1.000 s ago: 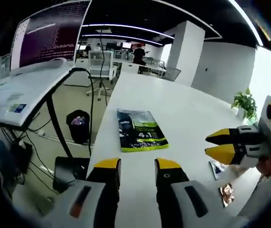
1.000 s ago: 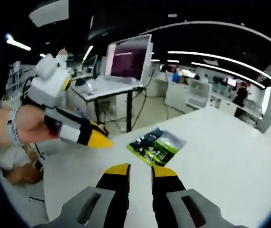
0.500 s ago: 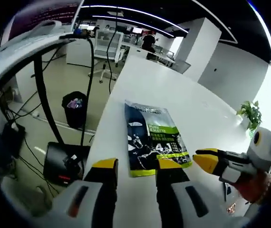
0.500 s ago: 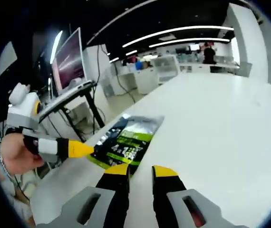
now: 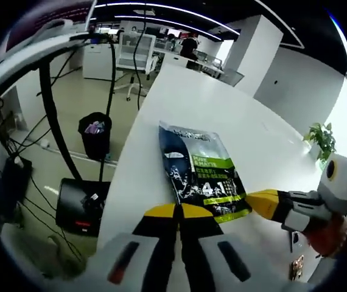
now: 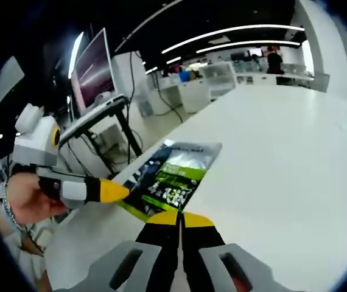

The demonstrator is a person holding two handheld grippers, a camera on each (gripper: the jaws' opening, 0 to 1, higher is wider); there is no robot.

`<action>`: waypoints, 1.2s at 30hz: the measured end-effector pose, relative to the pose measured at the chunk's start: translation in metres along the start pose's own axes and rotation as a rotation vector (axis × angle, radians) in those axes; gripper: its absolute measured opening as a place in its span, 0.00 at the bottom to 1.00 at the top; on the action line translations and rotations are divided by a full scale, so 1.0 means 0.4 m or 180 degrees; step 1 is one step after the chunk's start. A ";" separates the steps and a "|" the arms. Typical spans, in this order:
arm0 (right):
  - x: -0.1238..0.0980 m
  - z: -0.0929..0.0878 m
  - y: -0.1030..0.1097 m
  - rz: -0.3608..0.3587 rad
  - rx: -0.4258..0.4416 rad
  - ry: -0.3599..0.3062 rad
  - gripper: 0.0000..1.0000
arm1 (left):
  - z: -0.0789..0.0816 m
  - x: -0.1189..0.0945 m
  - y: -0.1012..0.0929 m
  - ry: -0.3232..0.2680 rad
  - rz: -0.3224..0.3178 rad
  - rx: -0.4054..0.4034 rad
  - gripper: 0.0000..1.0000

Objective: Arrange the skincare products in the storage area until every visible bottle or jar stands upright without overlapping.

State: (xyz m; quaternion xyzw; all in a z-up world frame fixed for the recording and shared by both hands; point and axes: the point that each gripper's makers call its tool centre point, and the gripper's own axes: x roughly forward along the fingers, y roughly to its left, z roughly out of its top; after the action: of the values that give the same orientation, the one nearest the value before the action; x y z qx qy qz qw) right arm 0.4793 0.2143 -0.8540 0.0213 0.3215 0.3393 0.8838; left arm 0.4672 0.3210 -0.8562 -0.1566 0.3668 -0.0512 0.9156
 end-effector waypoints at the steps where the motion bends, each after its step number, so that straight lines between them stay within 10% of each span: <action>1: -0.010 -0.006 0.006 0.0008 -0.0059 0.0040 0.00 | -0.007 -0.011 -0.005 0.0011 -0.0020 0.0037 0.00; 15: -0.275 -0.031 0.175 0.0632 -0.0351 0.0009 0.00 | -0.079 -0.345 -0.093 -0.0755 -0.0457 -0.0084 0.00; 26: -0.574 -0.018 0.291 0.1710 0.0301 -0.0506 0.00 | -0.149 -0.645 -0.252 -0.1600 -0.1196 -0.0189 0.00; 31: -0.669 -0.002 0.322 0.2382 0.0991 -0.0669 0.00 | -0.193 -0.696 -0.341 -0.1551 -0.1644 0.0067 0.00; 36: -0.651 -0.016 0.362 0.2412 0.0568 -0.0632 0.00 | -0.216 -0.687 -0.378 -0.1408 -0.1518 0.0318 0.00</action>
State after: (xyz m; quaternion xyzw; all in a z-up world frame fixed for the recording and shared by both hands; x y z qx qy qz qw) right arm 0.2441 0.1649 -0.6777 0.2478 0.2321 0.6082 0.7175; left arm 0.2115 0.2139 -0.6858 -0.2003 0.1092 -0.2468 0.9418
